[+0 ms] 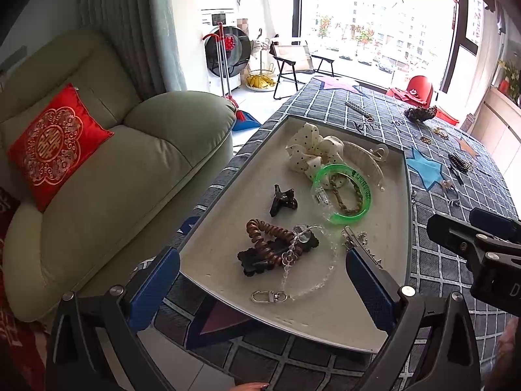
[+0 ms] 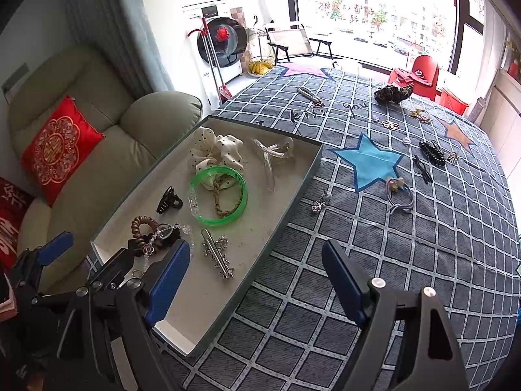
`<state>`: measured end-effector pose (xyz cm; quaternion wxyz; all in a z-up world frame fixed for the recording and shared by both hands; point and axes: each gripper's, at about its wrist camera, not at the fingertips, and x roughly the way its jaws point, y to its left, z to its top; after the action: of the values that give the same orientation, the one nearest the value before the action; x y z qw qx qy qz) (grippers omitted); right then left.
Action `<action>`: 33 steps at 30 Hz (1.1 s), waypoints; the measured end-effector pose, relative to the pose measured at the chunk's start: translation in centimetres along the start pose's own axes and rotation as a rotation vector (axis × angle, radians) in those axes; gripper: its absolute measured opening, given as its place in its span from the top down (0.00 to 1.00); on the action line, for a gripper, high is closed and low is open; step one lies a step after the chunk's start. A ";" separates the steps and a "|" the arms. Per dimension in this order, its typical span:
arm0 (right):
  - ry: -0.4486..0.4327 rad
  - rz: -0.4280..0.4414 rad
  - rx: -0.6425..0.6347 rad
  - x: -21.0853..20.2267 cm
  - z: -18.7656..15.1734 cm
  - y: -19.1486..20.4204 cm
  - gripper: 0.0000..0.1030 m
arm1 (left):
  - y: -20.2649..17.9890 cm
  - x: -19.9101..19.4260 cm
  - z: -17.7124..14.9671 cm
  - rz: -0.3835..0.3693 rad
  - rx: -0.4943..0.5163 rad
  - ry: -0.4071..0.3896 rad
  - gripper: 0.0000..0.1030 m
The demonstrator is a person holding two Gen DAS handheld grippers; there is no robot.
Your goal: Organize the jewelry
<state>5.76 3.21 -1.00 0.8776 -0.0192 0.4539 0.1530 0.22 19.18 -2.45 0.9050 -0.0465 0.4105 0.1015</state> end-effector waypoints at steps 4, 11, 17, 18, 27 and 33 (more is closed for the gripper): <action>-0.002 -0.007 -0.009 -0.2 0.1 0.0 0.17 | 0.0 0.0 -0.1 0.001 -0.002 0.001 0.01; 0.000 -0.006 -0.010 -0.2 0.0 0.1 0.17 | 0.0 0.0 0.0 0.002 -0.002 0.000 0.01; -0.001 -0.006 -0.009 -0.2 0.0 0.2 0.16 | 0.1 -0.1 -0.1 0.003 -0.001 -0.001 0.01; -0.001 -0.006 -0.010 -0.2 0.0 0.2 0.16 | 0.1 -0.1 -0.1 0.004 -0.002 -0.001 0.01; -0.002 -0.008 -0.010 -0.2 0.0 0.2 0.16 | 0.1 -0.2 -0.1 0.012 -0.005 0.002 0.01; -0.003 -0.011 -0.016 -0.2 -0.1 0.3 0.16 | 0.3 -0.1 -0.1 0.016 -0.022 0.008 0.01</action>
<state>5.54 3.43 -0.88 0.8789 -0.0283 0.4512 0.1520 0.05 19.45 -2.41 0.9019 -0.0538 0.4134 0.1129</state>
